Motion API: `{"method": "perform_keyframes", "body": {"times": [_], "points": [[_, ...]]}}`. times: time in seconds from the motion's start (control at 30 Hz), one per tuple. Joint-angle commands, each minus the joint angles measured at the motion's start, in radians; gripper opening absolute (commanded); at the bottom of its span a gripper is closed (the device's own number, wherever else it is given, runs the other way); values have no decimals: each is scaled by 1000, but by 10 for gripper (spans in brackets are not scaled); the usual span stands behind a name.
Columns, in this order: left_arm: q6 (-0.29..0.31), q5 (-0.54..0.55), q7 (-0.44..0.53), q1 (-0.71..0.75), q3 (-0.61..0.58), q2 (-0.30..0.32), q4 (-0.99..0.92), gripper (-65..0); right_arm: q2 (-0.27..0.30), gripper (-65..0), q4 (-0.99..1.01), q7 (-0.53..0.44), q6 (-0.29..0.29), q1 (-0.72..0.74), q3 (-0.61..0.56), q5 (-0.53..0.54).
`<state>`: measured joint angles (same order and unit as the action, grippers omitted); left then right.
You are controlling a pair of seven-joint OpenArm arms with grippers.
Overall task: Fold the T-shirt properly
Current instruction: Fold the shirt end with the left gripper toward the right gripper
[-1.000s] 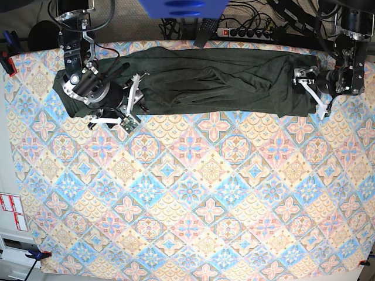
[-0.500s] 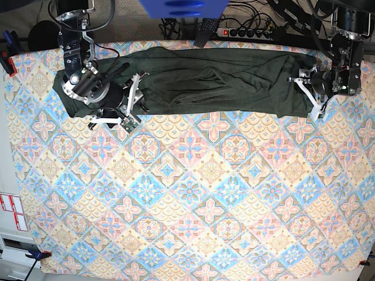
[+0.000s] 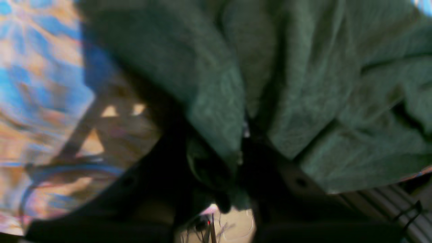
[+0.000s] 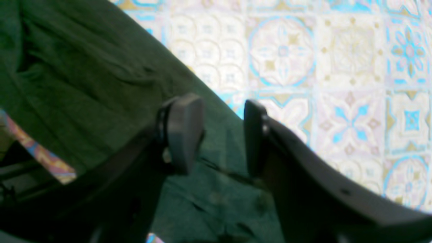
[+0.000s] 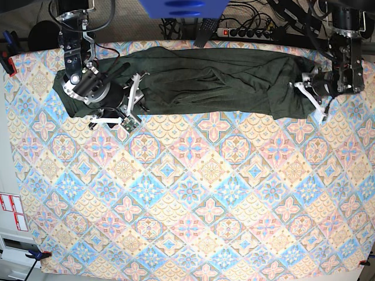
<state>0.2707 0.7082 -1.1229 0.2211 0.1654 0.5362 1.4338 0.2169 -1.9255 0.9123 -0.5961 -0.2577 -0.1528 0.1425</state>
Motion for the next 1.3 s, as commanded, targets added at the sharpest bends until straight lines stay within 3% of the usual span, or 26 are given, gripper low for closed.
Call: {"method": "perform_keyframes", "body": {"times": [0.0, 0.33, 0.4, 0.5, 0.63, 0.8, 0.93, 1.27], "points": [[3, -38, 14, -19, 52, 37, 12, -650, 6, -414, -21, -17, 1, 7, 3, 12], [5, -256, 14, -119, 231, 38, 12, -650, 6, -414, -21, -17, 1, 7, 3, 12], [5, -293, 17, -141, 237, 61, 12, -650, 6, -414, -22, -17, 1, 7, 3, 12], [5, -309, 59, -142, 234, 74, 14, -650, 6, -414, -22, -17, 1, 7, 3, 12], [5, -301, 31, -101, 231, 66, 94, -650, 6, -414, -22, -17, 1, 7, 5, 12], [5, -310, 17, 13, 219, -41, 321, -650, 6, -414, -22, -17, 1, 7, 9, 12], [2, -312, 17, 60, 132, -87, 408, -650, 6, -414, -22, -17, 1, 10, 9, 12], [0, -312, 16, 65, -10, -207, 427, -650, 6, -414, -22, -17, 1, 11, 11, 12]]}}
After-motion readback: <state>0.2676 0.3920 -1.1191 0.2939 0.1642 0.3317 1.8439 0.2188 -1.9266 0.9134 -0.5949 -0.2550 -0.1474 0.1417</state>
